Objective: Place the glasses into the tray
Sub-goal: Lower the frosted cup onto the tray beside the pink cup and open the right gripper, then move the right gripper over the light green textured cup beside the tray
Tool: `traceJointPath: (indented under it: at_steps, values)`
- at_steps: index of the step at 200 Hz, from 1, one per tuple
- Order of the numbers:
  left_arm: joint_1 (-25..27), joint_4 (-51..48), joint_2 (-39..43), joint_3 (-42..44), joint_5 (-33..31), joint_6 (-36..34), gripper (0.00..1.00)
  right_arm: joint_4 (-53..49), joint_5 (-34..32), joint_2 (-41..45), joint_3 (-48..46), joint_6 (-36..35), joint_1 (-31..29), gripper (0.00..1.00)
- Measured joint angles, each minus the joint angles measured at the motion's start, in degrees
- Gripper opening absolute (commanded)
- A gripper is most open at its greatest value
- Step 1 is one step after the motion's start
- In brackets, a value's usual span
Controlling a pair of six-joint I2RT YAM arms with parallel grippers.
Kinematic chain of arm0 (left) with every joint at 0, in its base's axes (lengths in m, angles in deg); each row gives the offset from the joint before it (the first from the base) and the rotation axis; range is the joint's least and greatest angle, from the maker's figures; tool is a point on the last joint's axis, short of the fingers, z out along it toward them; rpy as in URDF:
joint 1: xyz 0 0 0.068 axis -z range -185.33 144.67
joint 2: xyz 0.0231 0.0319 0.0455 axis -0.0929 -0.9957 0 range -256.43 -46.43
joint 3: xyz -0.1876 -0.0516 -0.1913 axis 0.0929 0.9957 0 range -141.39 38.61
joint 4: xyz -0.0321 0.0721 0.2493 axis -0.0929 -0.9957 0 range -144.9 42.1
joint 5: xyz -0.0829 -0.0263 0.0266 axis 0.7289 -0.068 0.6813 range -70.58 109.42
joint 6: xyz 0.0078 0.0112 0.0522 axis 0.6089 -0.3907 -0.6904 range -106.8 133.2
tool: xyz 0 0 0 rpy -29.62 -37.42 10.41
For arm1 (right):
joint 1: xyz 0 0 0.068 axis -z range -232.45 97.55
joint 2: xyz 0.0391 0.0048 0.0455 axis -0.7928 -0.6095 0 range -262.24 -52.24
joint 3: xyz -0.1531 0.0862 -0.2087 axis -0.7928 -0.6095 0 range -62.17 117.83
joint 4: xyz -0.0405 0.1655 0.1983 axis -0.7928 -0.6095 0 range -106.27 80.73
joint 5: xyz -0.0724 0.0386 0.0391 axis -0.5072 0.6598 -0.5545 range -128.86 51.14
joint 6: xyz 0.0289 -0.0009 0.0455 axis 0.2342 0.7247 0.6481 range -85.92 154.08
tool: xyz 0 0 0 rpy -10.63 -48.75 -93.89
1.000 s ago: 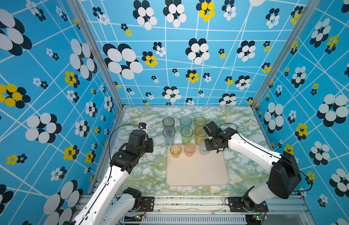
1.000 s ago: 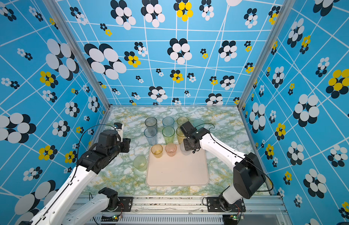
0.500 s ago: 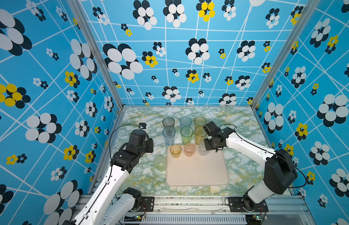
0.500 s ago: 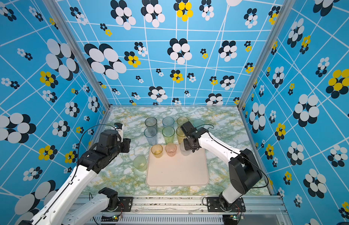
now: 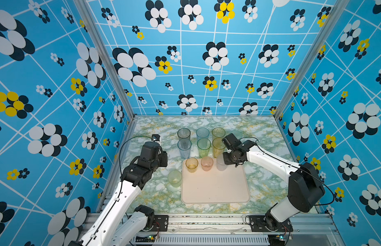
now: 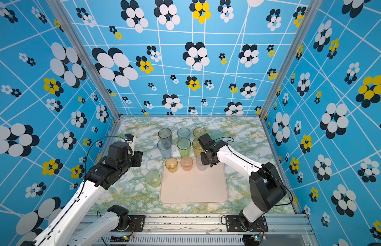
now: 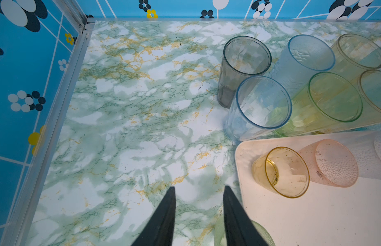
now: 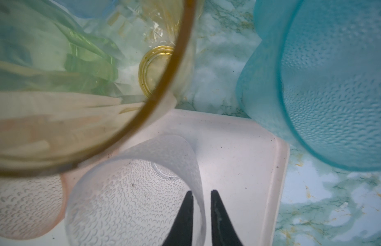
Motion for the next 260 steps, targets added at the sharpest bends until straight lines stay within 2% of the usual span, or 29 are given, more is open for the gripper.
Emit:
traceJointPath:
  at_steps: [63, 112, 191, 225, 260]
  values:
    - [0.0, 0.0, -0.4, 0.0, 0.0, 0.0, 0.37, 0.0, 0.0, 0.2, 0.0, 0.0, 0.0, 0.25]
    - [0.0, -1.2, -1.8, -0.9, 0.0, 0.0, 0.36, -0.1, -0.1, 2.8, 0.0, 0.0, 0.0, 0.32]
    - [0.0, -5.1, -1.8, -1.9, 0.0, 0.4, 0.36, -3.3, 0.2, 14.1, 2.1, -1.4, -0.2, 0.34]
    - [0.0, -6.4, 0.2, -1.9, 0.0, 1.7, 0.35, -3.7, 2.0, 13.2, 8.1, -3.2, -7.0, 0.34]
    - [0.0, -7.0, 2.4, -1.9, -0.4, 3.1, 0.34, -3.5, 5.0, 6.3, 16.0, -5.1, -16.7, 0.34]
